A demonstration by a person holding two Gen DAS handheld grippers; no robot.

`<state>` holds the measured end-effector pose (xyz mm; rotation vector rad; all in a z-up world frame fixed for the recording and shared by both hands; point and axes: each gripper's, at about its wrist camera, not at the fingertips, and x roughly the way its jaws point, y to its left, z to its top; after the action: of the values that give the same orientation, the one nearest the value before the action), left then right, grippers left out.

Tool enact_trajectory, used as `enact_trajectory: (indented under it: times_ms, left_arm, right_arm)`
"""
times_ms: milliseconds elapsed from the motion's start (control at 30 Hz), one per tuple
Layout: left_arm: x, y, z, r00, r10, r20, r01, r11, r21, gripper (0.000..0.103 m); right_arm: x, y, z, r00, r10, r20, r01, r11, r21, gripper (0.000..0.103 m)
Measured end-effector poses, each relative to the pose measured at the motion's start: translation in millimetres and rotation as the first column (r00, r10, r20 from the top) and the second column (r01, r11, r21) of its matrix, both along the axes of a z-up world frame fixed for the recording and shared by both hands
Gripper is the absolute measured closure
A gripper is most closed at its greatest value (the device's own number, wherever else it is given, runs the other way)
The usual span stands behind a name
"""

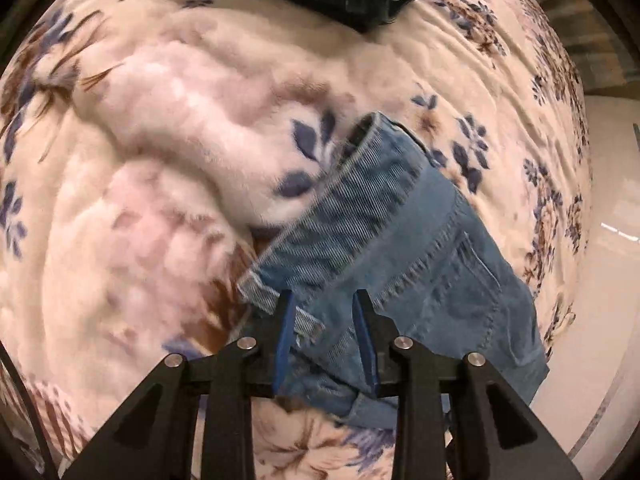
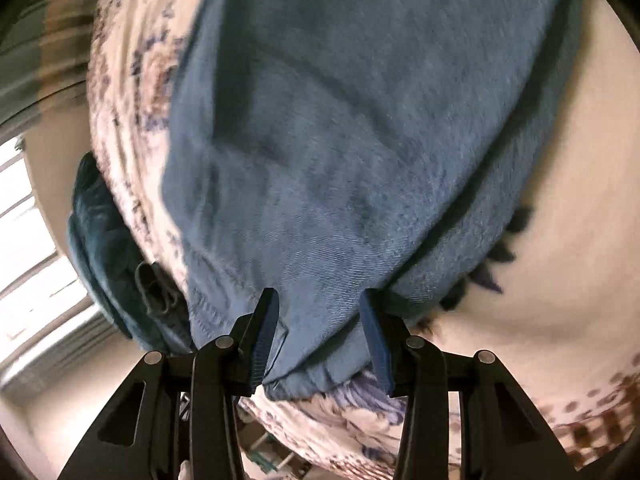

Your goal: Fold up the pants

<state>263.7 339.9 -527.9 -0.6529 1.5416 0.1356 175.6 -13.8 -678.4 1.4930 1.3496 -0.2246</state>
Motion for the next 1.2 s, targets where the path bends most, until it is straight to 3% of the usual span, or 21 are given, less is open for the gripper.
enact_trajectory:
  times_ms: [133, 333, 367, 433, 600, 700, 800, 900, 967, 1033, 1133, 1200]
  left_arm:
    - [7, 2, -13, 1.000, -0.014, -0.018, 0.014, 1.000, 0.003, 0.076]
    - [-19, 19, 5, 0.999, 0.045, 0.024, -0.044, 0.999, -0.017, 0.075]
    - [-21, 20, 4, 0.998, 0.056, 0.013, -0.056, 0.998, 0.015, 0.070]
    - [-27, 23, 0, 0.997, 0.072, -0.024, -0.071, 0.996, 0.045, 0.069]
    - [-43, 30, -11, 0.995, 0.100, 0.016, -0.098, 0.992, -0.077, 0.069]
    - [-40, 35, -26, 0.985, 0.169, 0.028, -0.160, 0.968, -0.196, 0.069]
    - [-41, 42, -27, 0.964, 0.261, 0.059, -0.231, 0.924, -0.305, 0.062]
    - [-49, 49, -30, 0.932, 0.356, 0.074, -0.299, 0.867, -0.400, 0.058]
    - [-62, 56, -37, 0.899, 0.435, 0.051, -0.362, 0.803, -0.473, 0.058]
    - [-74, 64, -42, 0.875, 0.483, 0.035, -0.405, 0.769, -0.494, 0.058]
    - [-74, 68, -49, 0.866, 0.499, 0.032, -0.425, 0.767, -0.480, 0.058]
    - [-57, 61, -52, 0.884, 0.463, 0.054, -0.388, 0.794, -0.467, 0.058]
  right_arm:
    - [8, 13, -4, 1.000, 0.021, -0.001, -0.021, 1.000, -0.013, 0.058]
    - [-5, 29, 0, 0.998, 0.067, -0.009, -0.067, 0.998, 0.016, 0.058]
    - [-6, 32, -2, 0.997, 0.073, -0.006, -0.073, 0.997, 0.014, 0.058]
    - [-3, 34, -8, 0.998, 0.060, -0.009, -0.060, 0.998, 0.012, 0.058]
    - [-2, 26, -15, 0.999, 0.016, 0.037, -0.016, 1.000, 0.026, 0.058]
    - [9, 26, -20, 0.998, 0.018, 0.063, -0.019, 1.000, 0.019, 0.058]
    - [13, 24, -30, 0.999, 0.001, 0.046, -0.002, 0.999, 0.038, 0.058]
    - [15, 21, -32, 0.999, -0.003, 0.051, 0.001, 0.999, 0.039, 0.058]
    - [13, 21, -30, 0.998, 0.006, 0.055, -0.007, 1.000, 0.028, 0.058]
    - [13, 24, -29, 0.998, 0.003, 0.059, -0.005, 1.000, 0.027, 0.058]
    - [7, 24, -31, 0.998, 0.004, 0.058, -0.005, 1.000, 0.028, 0.058]
    - [6, 23, -32, 0.999, 0.007, 0.054, -0.008, 1.000, 0.020, 0.058]
